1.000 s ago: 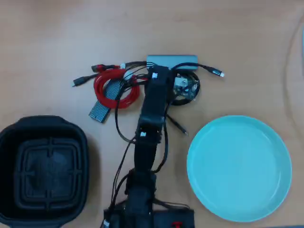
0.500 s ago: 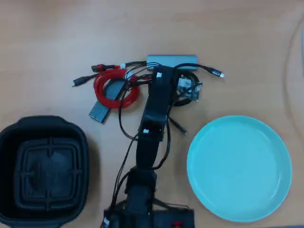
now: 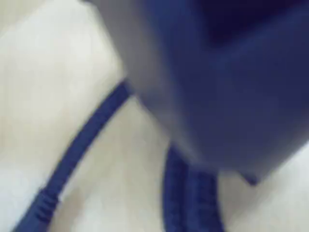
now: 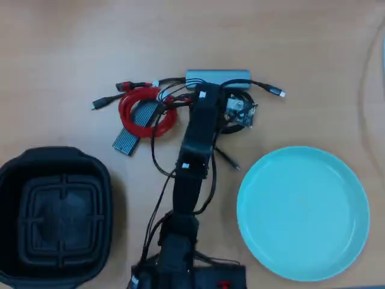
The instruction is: Put a black charging cable in a black bowl and put a red charging cable in a green bowl
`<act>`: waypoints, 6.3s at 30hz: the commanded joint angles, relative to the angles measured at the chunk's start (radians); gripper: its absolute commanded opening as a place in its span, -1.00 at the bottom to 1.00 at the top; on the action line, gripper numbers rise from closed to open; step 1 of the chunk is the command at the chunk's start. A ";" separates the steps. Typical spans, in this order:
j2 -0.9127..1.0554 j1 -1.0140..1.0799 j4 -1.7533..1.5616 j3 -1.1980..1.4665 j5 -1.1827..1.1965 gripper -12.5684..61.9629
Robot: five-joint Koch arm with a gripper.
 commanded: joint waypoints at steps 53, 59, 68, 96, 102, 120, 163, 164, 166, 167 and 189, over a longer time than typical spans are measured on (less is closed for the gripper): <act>0.954 -0.249 0.021 -0.017 -0.230 -0.84; 0.988 -0.425 -0.063 -0.017 -0.394 -0.84; 0.988 -0.719 -0.121 -0.018 -0.422 -0.84; 1.005 -1.431 -0.284 0.028 -0.523 -0.84; 1.002 -1.528 -0.291 0.103 -0.532 -0.84; 0.696 -1.655 -0.345 0.137 -0.534 -0.84; 0.449 -1.516 -0.129 0.144 -0.595 0.75; 0.451 -1.499 -0.118 0.158 -0.586 0.74; 0.462 -1.443 -0.094 0.170 -0.566 0.74; 0.463 -1.416 -0.087 0.169 -0.558 0.74; 0.818 -0.825 0.011 0.253 -0.551 0.73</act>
